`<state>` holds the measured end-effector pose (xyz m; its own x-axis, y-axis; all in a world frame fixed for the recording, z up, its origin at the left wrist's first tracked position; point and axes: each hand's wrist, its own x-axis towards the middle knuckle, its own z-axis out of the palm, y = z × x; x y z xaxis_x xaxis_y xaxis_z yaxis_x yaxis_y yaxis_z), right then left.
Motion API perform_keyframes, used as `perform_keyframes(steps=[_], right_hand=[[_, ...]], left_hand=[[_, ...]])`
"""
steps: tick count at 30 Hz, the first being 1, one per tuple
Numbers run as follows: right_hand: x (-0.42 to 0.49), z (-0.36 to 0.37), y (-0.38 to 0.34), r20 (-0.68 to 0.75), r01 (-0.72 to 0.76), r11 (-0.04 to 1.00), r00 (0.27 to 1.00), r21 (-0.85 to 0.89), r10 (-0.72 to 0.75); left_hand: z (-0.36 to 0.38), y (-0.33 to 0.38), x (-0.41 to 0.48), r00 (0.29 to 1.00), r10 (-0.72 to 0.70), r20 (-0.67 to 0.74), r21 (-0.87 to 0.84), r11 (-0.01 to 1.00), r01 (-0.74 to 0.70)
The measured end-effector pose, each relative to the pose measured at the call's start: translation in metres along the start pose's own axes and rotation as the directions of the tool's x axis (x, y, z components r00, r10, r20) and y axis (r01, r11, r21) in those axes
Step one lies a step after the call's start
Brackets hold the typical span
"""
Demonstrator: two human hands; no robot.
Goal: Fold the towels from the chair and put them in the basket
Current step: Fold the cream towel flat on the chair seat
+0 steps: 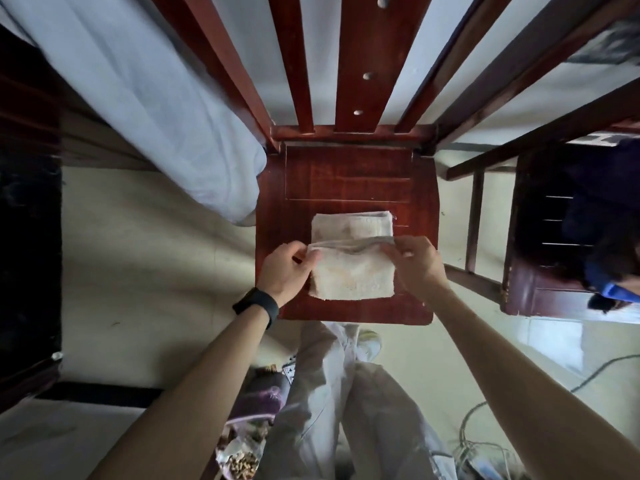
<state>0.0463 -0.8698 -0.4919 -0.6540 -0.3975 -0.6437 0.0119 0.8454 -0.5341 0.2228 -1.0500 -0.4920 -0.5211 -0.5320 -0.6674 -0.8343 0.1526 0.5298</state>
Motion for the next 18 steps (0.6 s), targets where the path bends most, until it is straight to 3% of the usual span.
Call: perform_keyframes(steps=[11,18], right_hand=[[0.054,0.024,0.002,-0.119,-0.084,0.994,0.990,-0.073,0.075],[0.068,0.033,0.000,-0.173,-0.115,0.979,0.981,-0.168,0.086]], left_hand=[[0.029,0.010,0.063,0.993,-0.062,-0.103,0.087,0.994,0.071],[0.034,0.013,0.074,0.980,-0.034,-0.196,0.248,0.965,0.083]])
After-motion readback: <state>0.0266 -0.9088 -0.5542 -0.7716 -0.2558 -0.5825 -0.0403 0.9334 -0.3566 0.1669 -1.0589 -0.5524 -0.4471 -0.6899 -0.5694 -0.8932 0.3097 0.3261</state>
